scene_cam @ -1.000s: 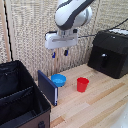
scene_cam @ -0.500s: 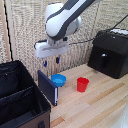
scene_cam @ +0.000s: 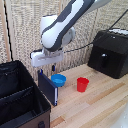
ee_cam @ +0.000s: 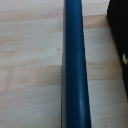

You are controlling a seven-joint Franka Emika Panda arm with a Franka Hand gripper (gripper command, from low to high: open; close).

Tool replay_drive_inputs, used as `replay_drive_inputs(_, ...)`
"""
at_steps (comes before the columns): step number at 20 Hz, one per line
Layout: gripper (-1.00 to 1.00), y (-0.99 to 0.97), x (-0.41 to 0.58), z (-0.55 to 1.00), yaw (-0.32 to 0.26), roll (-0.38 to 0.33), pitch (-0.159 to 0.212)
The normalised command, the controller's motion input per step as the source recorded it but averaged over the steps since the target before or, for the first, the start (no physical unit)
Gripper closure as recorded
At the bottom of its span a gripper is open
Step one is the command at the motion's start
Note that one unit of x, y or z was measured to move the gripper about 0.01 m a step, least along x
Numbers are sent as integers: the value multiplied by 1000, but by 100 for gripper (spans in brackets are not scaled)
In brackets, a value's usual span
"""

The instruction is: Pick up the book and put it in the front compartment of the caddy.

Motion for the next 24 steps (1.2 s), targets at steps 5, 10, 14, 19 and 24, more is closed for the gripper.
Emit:
replay_drive_inputs(5, -100, 0, 165, -325, 59, -26, 0)
replay_drive_inputs(10, 100, 0, 105, -198, 29, -3, 0)
replay_drive_inputs(14, 100, 56, 0, -66, 13, -3, 26)
replay_drive_inputs(19, 100, 135, 22, -53, 46, -61, 39)
replay_drive_inputs(24, 100, 222, 11, 130, 30, -82, -26)
